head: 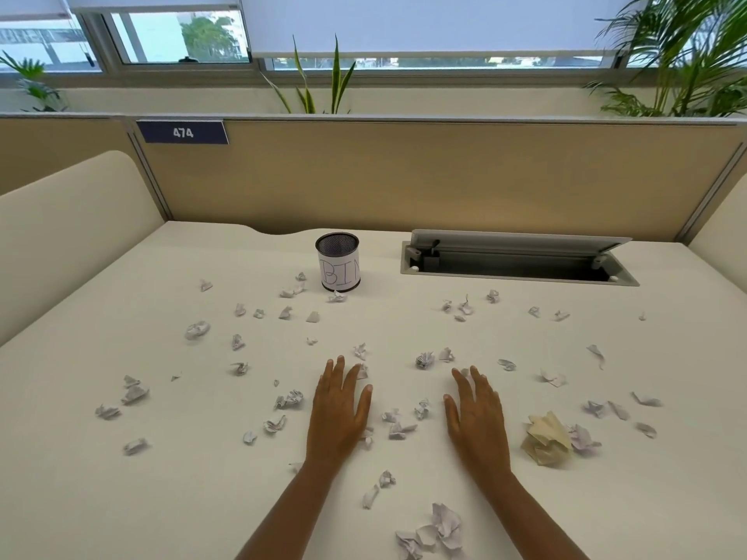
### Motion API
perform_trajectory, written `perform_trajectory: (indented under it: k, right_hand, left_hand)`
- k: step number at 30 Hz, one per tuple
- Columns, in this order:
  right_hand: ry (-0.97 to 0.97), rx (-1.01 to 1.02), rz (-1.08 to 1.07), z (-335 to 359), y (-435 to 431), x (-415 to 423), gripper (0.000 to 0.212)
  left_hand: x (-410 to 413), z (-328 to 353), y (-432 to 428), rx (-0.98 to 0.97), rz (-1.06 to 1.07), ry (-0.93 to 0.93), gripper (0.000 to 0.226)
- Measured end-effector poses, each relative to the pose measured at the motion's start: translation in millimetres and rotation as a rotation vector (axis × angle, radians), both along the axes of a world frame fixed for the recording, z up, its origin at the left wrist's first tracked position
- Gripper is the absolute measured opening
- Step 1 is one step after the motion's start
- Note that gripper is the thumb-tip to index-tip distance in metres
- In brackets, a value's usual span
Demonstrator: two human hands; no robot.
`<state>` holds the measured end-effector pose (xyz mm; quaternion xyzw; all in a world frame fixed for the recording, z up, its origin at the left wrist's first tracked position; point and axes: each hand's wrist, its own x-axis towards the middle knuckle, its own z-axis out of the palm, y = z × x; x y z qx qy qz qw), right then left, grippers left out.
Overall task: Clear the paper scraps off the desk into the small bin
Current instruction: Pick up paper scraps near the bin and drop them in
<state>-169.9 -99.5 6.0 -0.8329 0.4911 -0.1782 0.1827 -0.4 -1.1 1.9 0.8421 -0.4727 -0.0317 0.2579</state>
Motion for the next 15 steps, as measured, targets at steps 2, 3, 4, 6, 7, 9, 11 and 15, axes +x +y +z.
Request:
perform_trajectory:
  k: [2,3,4,6,7,9,11,15]
  right_hand:
    - [-0.058,-0.008,-0.020,2,-4,4,0.044]
    - [-0.075,-0.011,-0.030,4,-6,5,0.044]
    - [-0.084,-0.012,-0.038,6,-9,8,0.046]
    - [-0.073,0.001,-0.040,9,-16,13,0.051]
    - [-0.055,0.006,-0.033,11,-18,15,0.054]
    - [-0.015,0.018,-0.015,16,-24,21,0.060]
    - [0.033,0.004,0.023,18,-31,24,0.062]
    - [0.212,-0.121,0.145,12,-40,31,0.036]
  left_hand:
    - [-1,3,-1,-0.045,-0.007,-0.023,0.040]
    - [-1,5,-2,-0.077,-0.003,-0.049,0.037]
    - [-2,6,-5,-0.111,-0.007,-0.079,0.035]
    - [-7,12,-14,-0.163,-0.049,-0.113,0.035]
    - [-11,17,-20,-0.179,-0.087,-0.117,0.038]
    - [-18,24,-35,-0.205,-0.171,-0.135,0.043]
    - [-25,30,-51,-0.170,-0.253,-0.122,0.047]
    - [-30,30,-84,0.064,-0.328,-0.045,0.043]
